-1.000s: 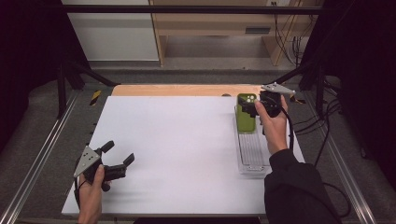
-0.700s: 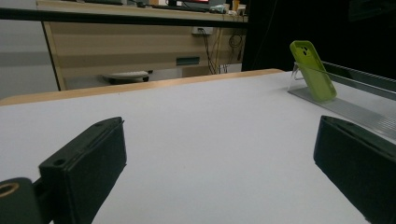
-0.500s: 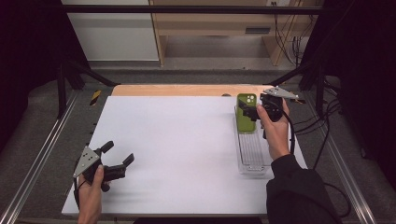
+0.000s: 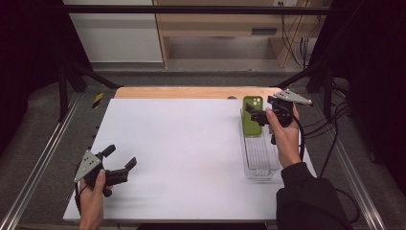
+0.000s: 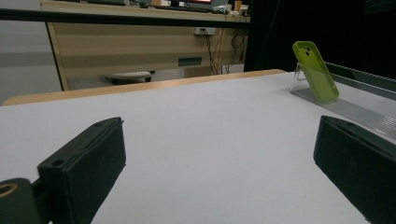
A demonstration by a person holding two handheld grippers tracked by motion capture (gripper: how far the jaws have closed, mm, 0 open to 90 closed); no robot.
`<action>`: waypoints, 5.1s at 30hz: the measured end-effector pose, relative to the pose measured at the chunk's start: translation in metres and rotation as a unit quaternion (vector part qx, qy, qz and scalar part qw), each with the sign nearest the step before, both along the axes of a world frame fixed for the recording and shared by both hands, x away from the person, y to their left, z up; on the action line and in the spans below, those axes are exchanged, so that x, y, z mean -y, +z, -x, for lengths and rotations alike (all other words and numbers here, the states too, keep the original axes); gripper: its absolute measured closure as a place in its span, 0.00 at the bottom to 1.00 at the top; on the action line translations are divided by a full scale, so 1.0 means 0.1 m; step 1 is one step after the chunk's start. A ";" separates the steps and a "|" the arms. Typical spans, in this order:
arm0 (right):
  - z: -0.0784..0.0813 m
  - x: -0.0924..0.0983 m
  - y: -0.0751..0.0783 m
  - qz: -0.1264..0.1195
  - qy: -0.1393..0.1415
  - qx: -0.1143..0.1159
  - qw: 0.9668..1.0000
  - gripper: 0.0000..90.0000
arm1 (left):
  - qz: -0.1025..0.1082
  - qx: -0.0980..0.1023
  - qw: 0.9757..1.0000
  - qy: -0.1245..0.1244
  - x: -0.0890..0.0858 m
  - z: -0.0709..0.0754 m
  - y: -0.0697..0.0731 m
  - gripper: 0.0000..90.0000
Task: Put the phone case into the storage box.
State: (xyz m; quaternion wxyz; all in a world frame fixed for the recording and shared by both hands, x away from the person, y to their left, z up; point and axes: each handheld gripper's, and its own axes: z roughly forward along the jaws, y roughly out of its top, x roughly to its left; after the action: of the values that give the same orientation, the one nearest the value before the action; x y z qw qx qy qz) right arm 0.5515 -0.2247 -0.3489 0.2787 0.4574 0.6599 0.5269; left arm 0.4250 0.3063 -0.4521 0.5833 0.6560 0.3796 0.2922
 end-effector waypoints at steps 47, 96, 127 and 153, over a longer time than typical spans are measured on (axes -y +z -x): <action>0.46 0.39 0.02 -0.016 -0.003 0.033 0.999 0.06 | 0.001 0.004 1.000 0.009 -0.10 0.02 0.01 0.02; 0.95 0.76 -0.07 -0.027 -0.011 0.056 0.998 0.05 | 0.013 0.003 1.000 0.000 -0.13 0.09 0.02 0.01; 1.19 0.88 -0.38 -0.020 -0.020 0.090 0.996 0.05 | 0.007 0.006 1.000 -0.005 -0.10 0.10 0.01 0.01; 1.37 0.86 -0.56 -0.011 0.000 0.139 0.990 0.03 | 0.003 0.023 1.000 -0.014 -0.07 0.13 0.03 0.01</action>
State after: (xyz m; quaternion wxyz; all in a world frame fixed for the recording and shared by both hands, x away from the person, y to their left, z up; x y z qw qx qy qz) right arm 0.4145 -0.3108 -0.4046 0.3627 0.3832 0.6089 0.5924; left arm 0.4119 0.3134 -0.4487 0.5980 0.6523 0.3579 0.2980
